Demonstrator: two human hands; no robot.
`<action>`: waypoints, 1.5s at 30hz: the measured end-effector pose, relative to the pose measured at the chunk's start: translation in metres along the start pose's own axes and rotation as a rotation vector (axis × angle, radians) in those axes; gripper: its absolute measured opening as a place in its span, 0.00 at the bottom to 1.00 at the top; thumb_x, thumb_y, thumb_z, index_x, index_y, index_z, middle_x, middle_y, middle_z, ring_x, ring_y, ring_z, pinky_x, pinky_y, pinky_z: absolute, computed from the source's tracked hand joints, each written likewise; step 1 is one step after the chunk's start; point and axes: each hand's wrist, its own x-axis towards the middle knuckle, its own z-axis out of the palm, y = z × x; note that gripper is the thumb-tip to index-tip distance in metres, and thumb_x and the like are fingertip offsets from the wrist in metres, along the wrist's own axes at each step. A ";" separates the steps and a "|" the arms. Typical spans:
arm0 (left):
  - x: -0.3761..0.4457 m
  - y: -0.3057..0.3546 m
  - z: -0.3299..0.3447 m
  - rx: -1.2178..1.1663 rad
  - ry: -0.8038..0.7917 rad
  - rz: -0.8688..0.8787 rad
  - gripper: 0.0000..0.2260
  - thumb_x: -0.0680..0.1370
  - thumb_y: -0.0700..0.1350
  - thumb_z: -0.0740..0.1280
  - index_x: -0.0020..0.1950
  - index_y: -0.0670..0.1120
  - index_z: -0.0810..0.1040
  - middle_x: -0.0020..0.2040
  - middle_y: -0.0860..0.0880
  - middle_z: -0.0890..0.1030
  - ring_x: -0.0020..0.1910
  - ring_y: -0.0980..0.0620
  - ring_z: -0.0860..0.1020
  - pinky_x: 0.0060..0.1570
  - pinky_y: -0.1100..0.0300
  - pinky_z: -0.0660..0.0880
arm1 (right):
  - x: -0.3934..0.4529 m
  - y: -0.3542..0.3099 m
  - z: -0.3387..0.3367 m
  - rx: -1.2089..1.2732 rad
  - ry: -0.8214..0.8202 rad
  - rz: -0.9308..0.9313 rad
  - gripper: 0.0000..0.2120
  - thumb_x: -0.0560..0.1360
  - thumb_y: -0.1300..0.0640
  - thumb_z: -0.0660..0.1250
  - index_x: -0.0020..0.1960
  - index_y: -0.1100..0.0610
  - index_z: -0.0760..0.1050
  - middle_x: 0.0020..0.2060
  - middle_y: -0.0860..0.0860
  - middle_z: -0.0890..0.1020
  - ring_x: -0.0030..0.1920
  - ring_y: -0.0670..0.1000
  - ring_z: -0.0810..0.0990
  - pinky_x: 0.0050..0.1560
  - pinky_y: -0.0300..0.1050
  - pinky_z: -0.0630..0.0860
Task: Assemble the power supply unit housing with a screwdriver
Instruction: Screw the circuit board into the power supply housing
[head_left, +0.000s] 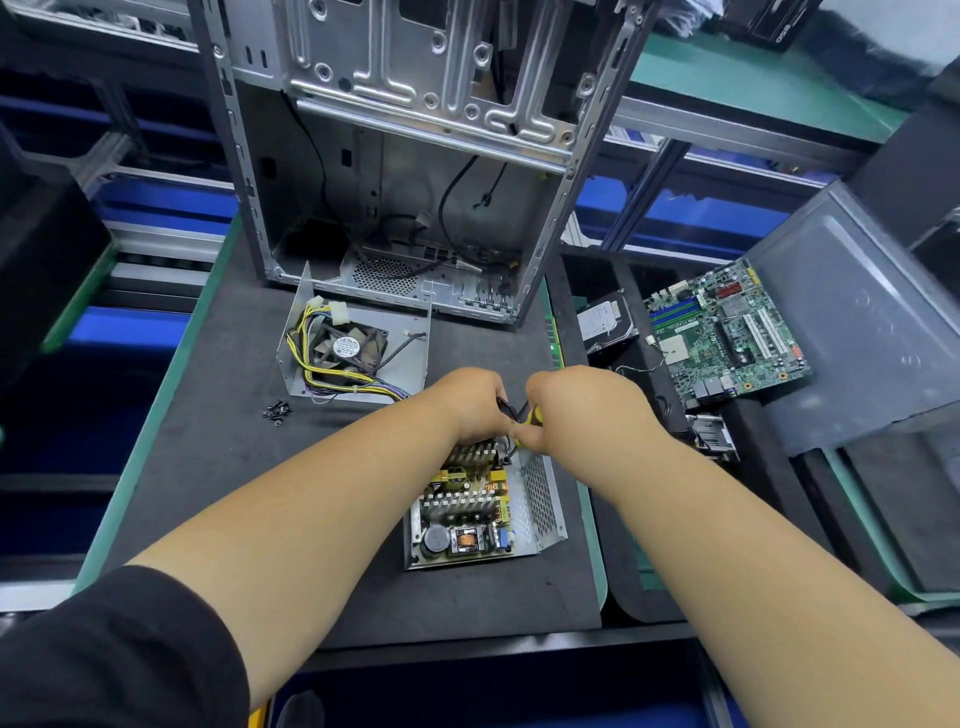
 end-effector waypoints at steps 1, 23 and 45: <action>0.000 0.000 0.000 -0.007 0.003 0.002 0.15 0.71 0.51 0.73 0.52 0.44 0.81 0.49 0.44 0.82 0.50 0.44 0.78 0.48 0.52 0.75 | 0.001 -0.002 0.002 -0.034 -0.002 0.028 0.19 0.77 0.44 0.66 0.37 0.53 0.62 0.30 0.47 0.64 0.36 0.55 0.69 0.29 0.42 0.57; -0.001 -0.002 0.000 0.014 0.012 0.014 0.10 0.72 0.50 0.71 0.50 0.46 0.80 0.47 0.46 0.82 0.48 0.45 0.78 0.51 0.53 0.76 | -0.012 0.002 0.008 0.252 0.169 -0.019 0.12 0.78 0.51 0.60 0.58 0.55 0.66 0.43 0.52 0.77 0.44 0.58 0.76 0.35 0.49 0.66; 0.000 -0.001 -0.001 0.011 0.001 0.009 0.12 0.73 0.49 0.70 0.53 0.45 0.80 0.51 0.45 0.82 0.52 0.45 0.78 0.54 0.51 0.76 | -0.015 -0.002 0.008 0.271 0.197 0.009 0.17 0.75 0.50 0.61 0.61 0.54 0.65 0.48 0.51 0.79 0.45 0.58 0.76 0.36 0.48 0.63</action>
